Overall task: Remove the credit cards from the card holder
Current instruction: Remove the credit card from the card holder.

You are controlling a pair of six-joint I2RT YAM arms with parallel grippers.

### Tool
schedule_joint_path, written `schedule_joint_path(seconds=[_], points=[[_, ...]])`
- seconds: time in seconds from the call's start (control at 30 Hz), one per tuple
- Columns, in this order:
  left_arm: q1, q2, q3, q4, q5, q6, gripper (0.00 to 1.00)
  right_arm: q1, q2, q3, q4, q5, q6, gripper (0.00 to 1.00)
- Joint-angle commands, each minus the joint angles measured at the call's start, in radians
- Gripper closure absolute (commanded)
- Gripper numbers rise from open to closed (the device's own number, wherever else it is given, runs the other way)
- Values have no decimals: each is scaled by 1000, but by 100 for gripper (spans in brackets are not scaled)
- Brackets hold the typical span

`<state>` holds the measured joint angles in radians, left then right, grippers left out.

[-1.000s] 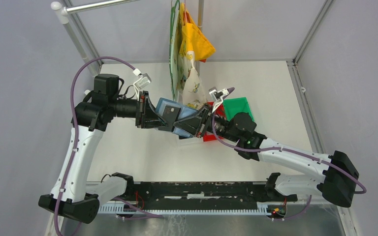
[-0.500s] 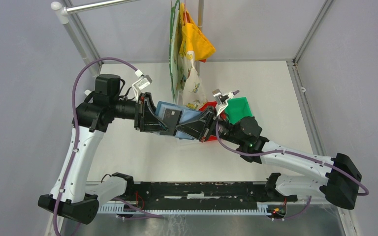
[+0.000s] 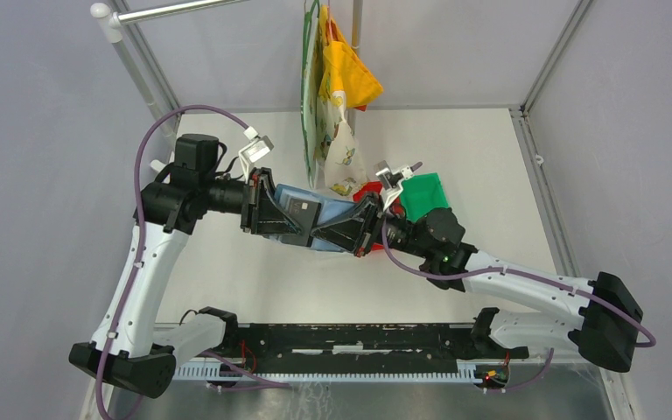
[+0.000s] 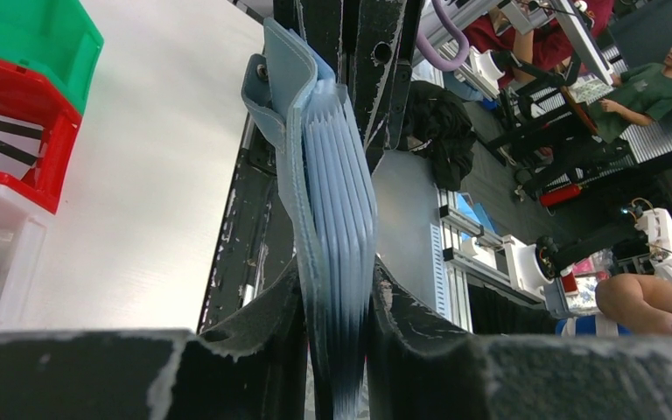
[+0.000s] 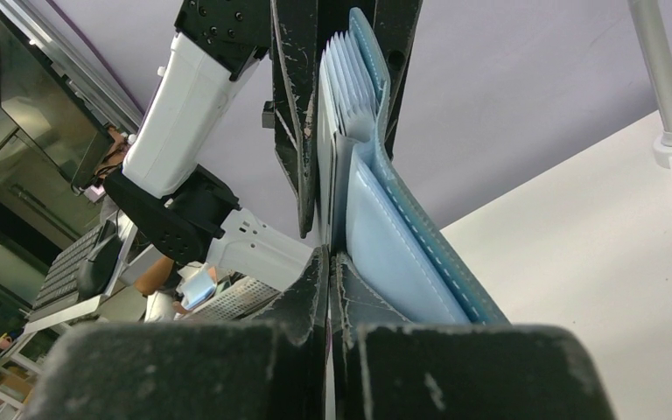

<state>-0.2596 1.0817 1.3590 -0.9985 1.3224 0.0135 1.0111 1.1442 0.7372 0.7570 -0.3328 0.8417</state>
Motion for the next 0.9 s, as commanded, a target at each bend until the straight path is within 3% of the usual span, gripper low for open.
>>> schedule_joint_path(seconds=[0.0,0.17,0.33,0.7,0.73,0.87], points=[[-16,-10,29,23,120,-41,83,0,-49,-25,2,61,-51,100],[-16,-15,28,23,130,-46,82,-1,-58,-44,-8,76,-58,100],[-16,-20,26,23,132,-56,75,-1,-57,-40,-19,84,-62,100],[-16,-19,35,23,111,-53,80,1,-75,-63,-33,95,-66,100],[-16,-20,34,23,108,-52,81,0,-70,-57,-33,95,-63,98],[-17,-23,33,23,96,-49,88,0,-34,-19,-28,73,-50,69]])
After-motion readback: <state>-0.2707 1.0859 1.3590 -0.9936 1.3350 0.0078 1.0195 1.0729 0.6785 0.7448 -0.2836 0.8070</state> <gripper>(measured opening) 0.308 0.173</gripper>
